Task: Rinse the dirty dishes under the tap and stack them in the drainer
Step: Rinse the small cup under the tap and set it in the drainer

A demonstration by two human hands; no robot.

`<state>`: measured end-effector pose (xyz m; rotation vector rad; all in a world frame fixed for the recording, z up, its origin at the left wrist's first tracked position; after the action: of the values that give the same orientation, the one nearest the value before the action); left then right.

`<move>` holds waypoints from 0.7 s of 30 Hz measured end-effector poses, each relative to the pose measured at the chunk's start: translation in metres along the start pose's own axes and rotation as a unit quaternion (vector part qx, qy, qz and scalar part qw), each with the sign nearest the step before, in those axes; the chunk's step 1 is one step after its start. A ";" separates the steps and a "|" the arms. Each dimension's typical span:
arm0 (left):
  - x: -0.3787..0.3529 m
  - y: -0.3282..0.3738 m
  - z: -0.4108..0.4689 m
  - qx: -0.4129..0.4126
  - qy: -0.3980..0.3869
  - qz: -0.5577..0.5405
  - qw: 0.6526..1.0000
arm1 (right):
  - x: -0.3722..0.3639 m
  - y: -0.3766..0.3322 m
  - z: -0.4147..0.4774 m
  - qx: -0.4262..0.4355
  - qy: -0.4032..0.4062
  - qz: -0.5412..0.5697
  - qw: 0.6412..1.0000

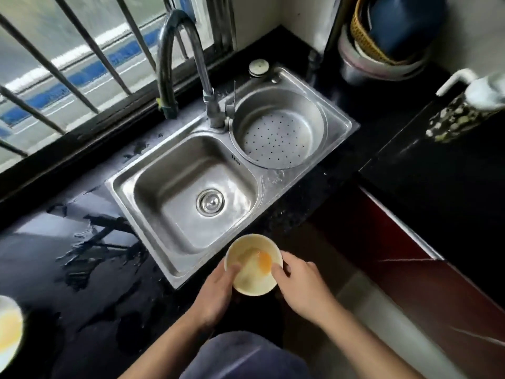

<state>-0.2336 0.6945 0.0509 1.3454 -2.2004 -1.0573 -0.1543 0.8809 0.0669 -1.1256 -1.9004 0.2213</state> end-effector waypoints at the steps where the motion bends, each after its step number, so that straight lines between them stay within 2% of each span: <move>1: -0.004 0.007 0.013 0.001 0.008 -0.009 1.000 | 0.011 0.001 0.014 0.006 -0.012 0.005 1.000; 8: -0.013 0.056 0.092 -0.011 0.113 -0.037 0.993 | 0.106 -0.024 0.115 0.011 -0.018 0.057 0.998; 12: -0.005 0.080 0.121 0.001 0.173 -0.102 0.980 | 0.146 -0.066 0.205 0.004 -0.013 0.075 0.997; 18: 0.005 0.111 0.144 -0.011 0.295 -0.182 0.938 | 0.184 -0.168 0.378 -0.036 -0.039 0.094 0.994; 21: 0.007 0.122 0.144 -0.003 0.365 -0.226 0.903 | 0.175 -0.210 0.449 -0.069 -0.068 0.074 0.993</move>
<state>-0.4014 0.7807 0.0470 1.9085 -1.3629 -0.5307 -0.6596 1.0170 0.0218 -1.3781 -1.9776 0.2571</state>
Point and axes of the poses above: each hand's wrist, its own z-axis towards the middle knuckle, its own x-axis out of the back of the hand, y = z × x, the point moved 2 cm from there along z, towards the middle knuckle, and after that the axes turned 11 degrees about -z, right-handed, at the moved point
